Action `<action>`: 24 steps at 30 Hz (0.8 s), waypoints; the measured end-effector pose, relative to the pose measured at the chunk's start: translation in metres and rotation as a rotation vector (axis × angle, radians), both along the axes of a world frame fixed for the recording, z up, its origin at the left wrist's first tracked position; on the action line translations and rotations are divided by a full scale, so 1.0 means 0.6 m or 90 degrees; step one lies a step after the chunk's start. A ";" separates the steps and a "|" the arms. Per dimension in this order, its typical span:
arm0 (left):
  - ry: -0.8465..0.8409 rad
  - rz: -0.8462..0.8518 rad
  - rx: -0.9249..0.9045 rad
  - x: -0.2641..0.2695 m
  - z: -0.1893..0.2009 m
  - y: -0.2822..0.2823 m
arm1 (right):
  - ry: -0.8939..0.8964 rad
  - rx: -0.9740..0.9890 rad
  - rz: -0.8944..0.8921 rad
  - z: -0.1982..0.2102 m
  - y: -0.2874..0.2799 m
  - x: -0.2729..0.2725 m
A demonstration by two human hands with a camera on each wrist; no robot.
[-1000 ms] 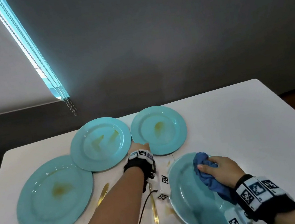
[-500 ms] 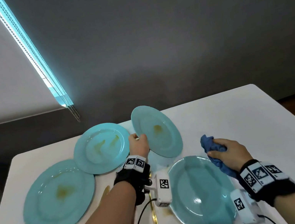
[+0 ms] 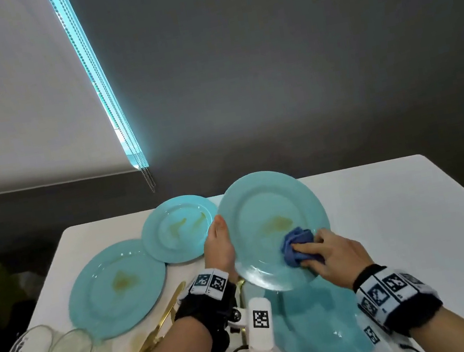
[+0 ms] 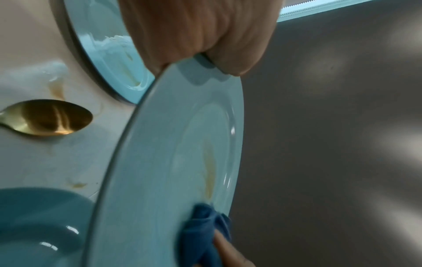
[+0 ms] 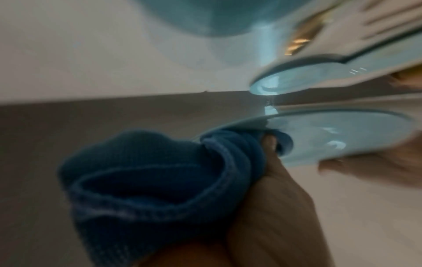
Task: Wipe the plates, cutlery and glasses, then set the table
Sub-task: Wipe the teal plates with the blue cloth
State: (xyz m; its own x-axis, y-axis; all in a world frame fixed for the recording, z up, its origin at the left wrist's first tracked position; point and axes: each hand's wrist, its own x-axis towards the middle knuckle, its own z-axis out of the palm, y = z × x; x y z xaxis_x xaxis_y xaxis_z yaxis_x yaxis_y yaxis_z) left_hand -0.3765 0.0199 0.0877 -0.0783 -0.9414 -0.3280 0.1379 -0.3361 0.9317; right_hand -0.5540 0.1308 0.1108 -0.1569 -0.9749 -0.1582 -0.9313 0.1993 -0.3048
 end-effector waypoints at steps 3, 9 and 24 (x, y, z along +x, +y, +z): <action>0.031 -0.003 0.025 -0.007 -0.010 0.018 | 0.047 -0.047 -0.128 0.014 -0.024 -0.041; 0.019 0.004 -0.072 -0.032 0.052 0.038 | -0.075 -0.034 0.064 -0.003 0.017 -0.008; 0.056 -0.035 -0.103 -0.063 0.062 0.064 | 0.063 -0.003 0.069 0.002 0.040 -0.097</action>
